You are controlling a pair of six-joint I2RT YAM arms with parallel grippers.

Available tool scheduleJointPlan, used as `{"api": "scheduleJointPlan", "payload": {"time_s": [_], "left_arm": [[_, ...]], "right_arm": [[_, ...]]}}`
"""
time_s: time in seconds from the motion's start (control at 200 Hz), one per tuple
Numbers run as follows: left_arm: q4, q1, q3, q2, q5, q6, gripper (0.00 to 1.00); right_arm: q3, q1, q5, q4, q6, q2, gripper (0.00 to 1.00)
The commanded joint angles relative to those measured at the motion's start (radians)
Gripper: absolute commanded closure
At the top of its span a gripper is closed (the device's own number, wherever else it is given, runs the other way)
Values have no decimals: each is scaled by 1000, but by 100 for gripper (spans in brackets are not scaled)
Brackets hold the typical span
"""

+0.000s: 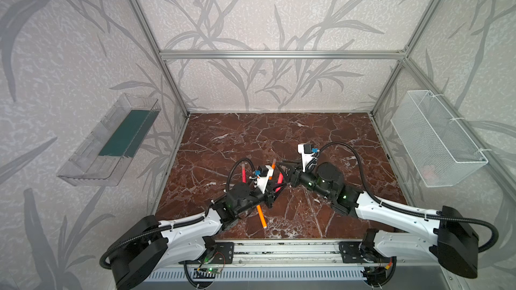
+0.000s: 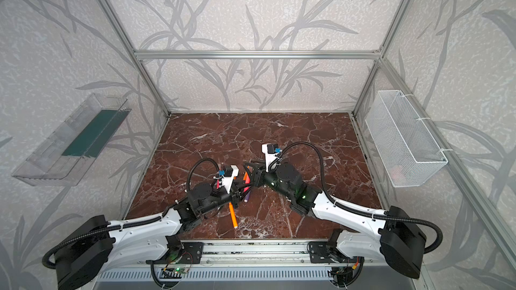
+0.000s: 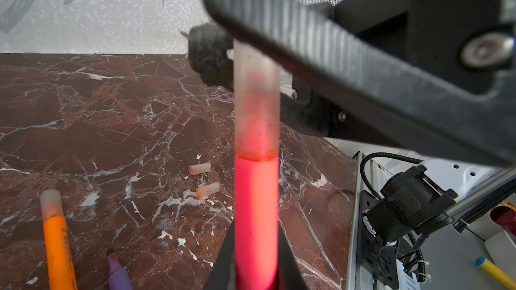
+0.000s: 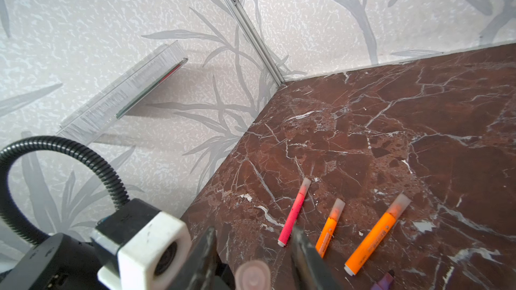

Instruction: Insert the pens into the pen caps

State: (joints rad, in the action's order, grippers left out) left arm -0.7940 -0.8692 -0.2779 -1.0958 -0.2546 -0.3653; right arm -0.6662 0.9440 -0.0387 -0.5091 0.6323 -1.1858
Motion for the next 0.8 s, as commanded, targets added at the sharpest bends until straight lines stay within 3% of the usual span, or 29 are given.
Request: {"api": "scheduleJointPlan", "payload": {"time_s": [0.0,0.36,0.53,0.795], "left_arm": [[-30,1,-31,-3,-9,21,100],[-28,1,-29,0,20,19,100],[-29,1,-30,-3,25,18,100],[10,2,-68,42,166,26,100]], "right_arm": [[-37,1,21,-4,-3,-7,63],[-13,1,37,17,39,-11,77],[-11,1,62,21,27,-14,93],[11,6,147,33,-53,-4,100]]}}
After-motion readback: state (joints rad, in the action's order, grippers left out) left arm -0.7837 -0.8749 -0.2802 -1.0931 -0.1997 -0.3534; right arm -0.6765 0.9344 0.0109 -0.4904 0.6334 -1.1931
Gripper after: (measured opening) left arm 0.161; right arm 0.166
